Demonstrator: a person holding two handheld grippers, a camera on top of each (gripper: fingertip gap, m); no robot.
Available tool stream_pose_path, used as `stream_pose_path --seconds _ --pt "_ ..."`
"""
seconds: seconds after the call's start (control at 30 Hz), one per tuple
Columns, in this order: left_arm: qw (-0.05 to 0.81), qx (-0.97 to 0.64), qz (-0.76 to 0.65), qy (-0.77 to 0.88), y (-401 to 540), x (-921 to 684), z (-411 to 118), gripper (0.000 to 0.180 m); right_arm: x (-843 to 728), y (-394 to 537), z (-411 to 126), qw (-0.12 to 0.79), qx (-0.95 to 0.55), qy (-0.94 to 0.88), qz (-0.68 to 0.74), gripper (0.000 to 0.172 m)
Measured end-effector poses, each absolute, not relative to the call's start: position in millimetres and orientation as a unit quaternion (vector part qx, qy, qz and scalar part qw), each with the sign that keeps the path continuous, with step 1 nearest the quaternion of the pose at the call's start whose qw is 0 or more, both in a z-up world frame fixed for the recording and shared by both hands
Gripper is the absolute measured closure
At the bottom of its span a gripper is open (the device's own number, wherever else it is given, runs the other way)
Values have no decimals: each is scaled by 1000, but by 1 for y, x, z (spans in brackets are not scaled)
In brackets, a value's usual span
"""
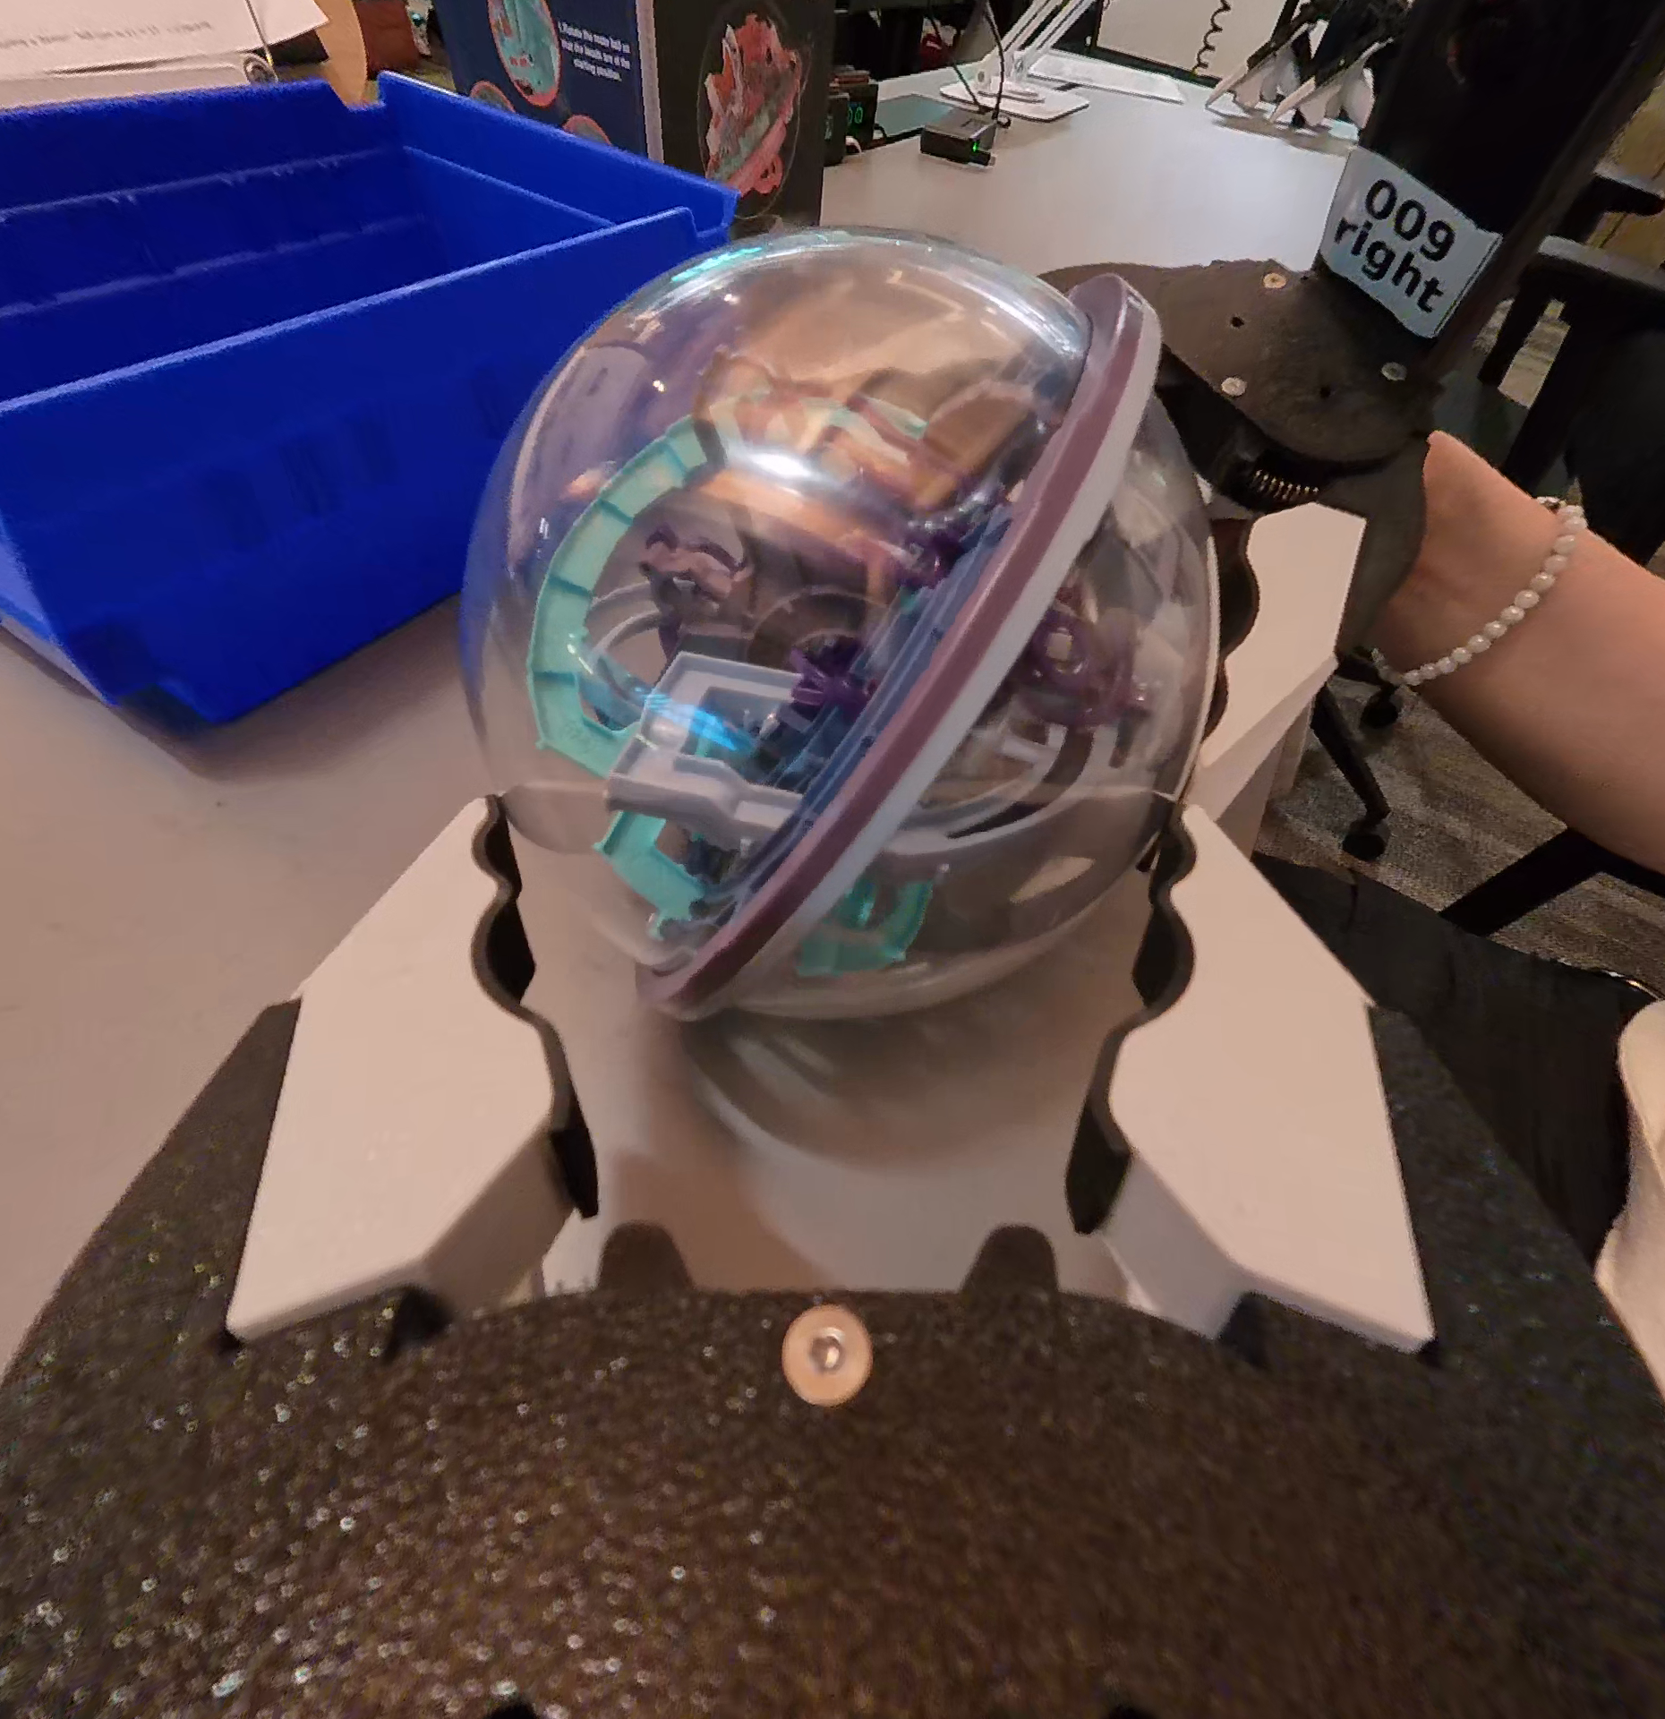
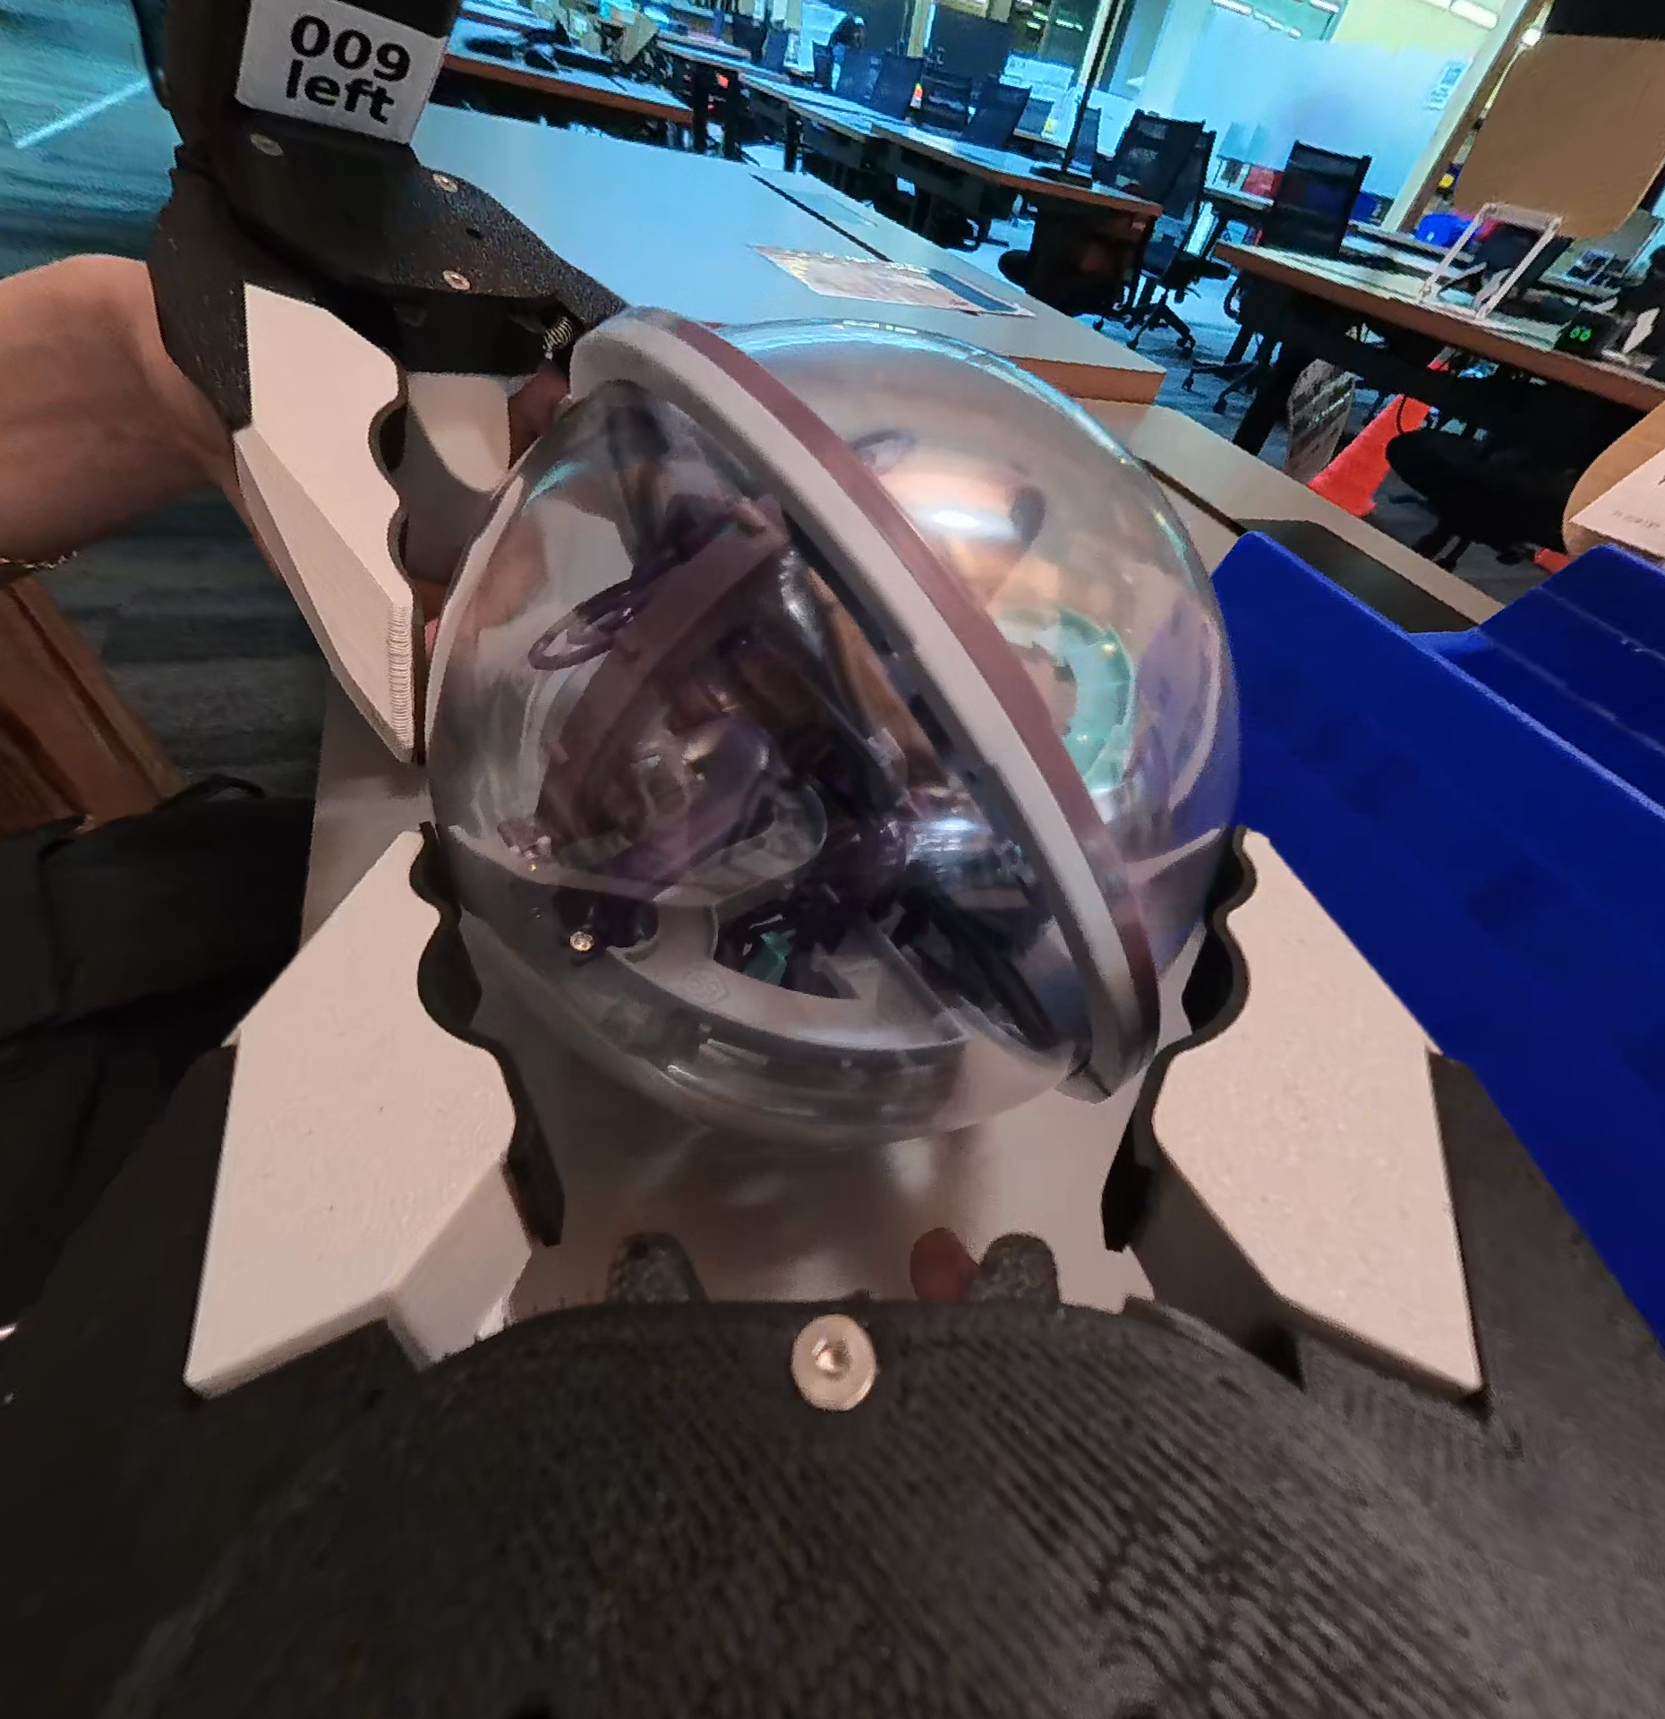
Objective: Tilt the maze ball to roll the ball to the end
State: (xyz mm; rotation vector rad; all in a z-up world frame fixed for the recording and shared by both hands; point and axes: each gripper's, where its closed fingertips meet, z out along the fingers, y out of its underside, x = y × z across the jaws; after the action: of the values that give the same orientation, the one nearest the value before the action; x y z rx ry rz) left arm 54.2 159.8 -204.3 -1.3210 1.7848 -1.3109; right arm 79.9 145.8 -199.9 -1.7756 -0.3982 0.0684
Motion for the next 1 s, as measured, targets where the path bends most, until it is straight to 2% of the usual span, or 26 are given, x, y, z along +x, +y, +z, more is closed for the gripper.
stream_pose_path --seconds 0.53,0.77,1.0 --pt "300 -484 -488 662 160 55 -197 50 80 143 -197 605 -781 -105 113 23" --pt "277 -508 -487 654 163 55 -202 50 78 153 -201 620 -768 -159 24 15" --pt "287 -512 -506 632 163 59 -194 50 81 152 -201 611 -780 -114 75 15"
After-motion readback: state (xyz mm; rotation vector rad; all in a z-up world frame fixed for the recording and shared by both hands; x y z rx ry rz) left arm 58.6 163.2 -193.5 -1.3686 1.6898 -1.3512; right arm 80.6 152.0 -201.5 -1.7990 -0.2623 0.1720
